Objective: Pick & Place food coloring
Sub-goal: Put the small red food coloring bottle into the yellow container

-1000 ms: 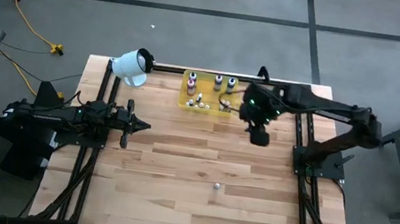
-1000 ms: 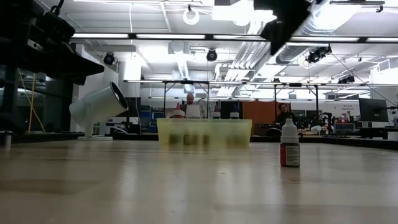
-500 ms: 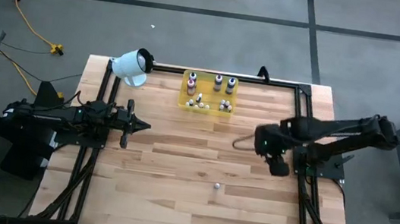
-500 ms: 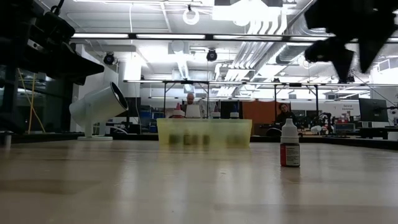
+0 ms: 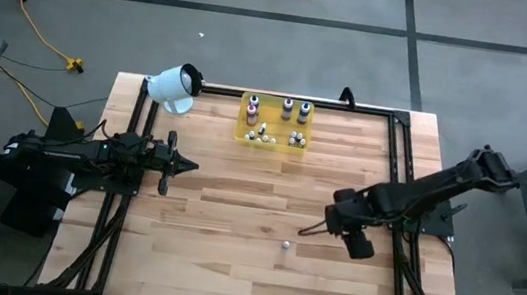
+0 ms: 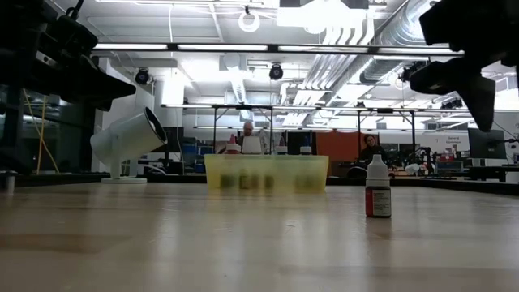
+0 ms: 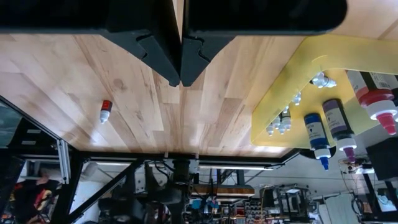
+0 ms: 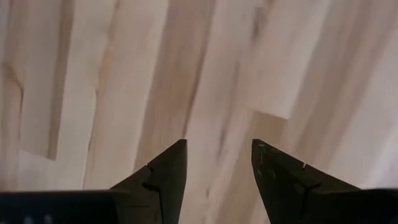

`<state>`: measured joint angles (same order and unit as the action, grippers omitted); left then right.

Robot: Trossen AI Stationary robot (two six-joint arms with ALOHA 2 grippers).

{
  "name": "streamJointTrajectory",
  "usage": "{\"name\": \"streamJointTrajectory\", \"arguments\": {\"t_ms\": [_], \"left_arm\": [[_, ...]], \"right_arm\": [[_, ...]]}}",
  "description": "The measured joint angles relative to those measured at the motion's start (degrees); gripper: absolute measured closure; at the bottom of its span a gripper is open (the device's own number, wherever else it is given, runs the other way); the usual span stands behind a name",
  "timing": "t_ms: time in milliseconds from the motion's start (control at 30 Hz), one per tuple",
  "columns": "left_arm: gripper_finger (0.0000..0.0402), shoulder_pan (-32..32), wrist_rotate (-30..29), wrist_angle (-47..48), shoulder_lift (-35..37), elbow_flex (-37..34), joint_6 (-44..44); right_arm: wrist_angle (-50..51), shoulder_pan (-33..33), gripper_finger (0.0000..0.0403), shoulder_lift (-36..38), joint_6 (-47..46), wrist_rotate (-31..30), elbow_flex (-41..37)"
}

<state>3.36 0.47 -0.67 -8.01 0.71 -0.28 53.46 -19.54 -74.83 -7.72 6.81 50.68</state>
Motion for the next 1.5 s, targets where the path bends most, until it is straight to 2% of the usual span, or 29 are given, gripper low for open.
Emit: {"name": "streamJointTrajectory", "arguments": {"t_ms": [300, 700, 867, 1167, 1500], "left_arm": [[0.0401, -0.01, 0.00, 0.00, 0.00, 0.00, 0.01], [0.0401, -0.02, -0.01, 0.00, 0.00, 0.00, -0.01], [0.0401, -0.01, -0.01, 0.00, 0.00, 0.00, 0.00], [0.0401, -0.02, 0.00, 0.00, -0.02, 0.00, 0.01], [0.0401, -0.02, -0.02, 0.00, -0.02, 0.00, 0.00]], "right_arm": [[-7.42, -3.05, 0.0233, -6.73, 0.73, -0.04, 0.92], [-3.27, -3.03, 0.0233, -11.81, 3.39, -1.93, 10.71], [-0.95, -3.03, 0.0233, -14.59, 8.75, -2.83, 16.84], [-0.44, -2.87, 0.0233, -24.45, 21.88, -3.58, 26.60], [-3.25, -2.20, 0.0233, -33.03, 23.85, -4.02, 31.81]]}}
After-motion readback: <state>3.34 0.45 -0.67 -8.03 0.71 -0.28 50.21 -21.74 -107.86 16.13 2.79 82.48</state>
